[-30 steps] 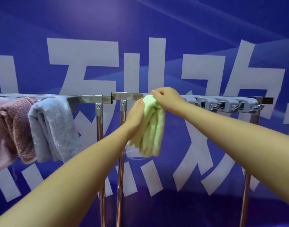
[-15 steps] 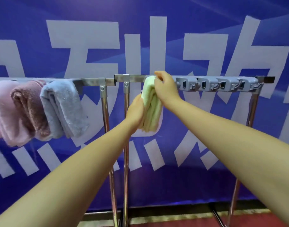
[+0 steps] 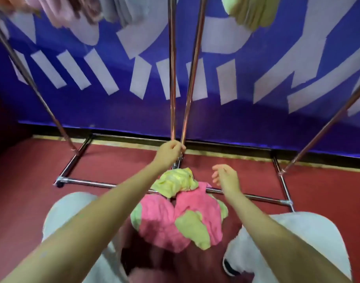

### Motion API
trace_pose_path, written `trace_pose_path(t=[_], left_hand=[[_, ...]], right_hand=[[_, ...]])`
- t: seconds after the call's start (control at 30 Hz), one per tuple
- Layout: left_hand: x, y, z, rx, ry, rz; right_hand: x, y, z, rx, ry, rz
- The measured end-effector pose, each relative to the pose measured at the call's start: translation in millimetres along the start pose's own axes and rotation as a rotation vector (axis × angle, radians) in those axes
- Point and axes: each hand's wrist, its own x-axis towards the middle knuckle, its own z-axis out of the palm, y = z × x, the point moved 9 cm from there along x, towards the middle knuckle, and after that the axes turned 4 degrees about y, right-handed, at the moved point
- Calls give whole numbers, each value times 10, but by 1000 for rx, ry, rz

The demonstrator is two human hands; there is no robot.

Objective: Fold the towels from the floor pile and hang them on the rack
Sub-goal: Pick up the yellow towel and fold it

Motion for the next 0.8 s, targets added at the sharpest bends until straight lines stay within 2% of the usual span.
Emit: trace_pose_path(t=[0.17, 0.23, 0.3, 0.37, 0.47, 0.6, 0.7, 0.8], left_hand=[[-594, -1921, 332, -47, -34, -486], [-783, -2337, 458, -64, -51, -605], [-875, -2637, 567, -85, -60, -678], [-885, -2871, 651, -82, -72, -723], [-821, -3165, 720, -100, -48, -784], [-630, -3460, 796, -89, -31, -816], [-471, -3670, 853, -55, -46, -811], [-309, -3778, 894, -1, -79, -809]], right_hand=[[-566, 1827, 177, -223, -20, 427], [-643, 2221, 336, -362, -116, 449], [-626, 2364, 587, -429, -230, 419], [-517, 2470, 784, -438, -274, 422], [-206, 2518, 977, -467, -247, 424], [412, 2294, 1191, -620, -172, 291], [926, 2188, 1392, -624, -91, 203], [1350, 2202, 1630, -657, -87, 175]])
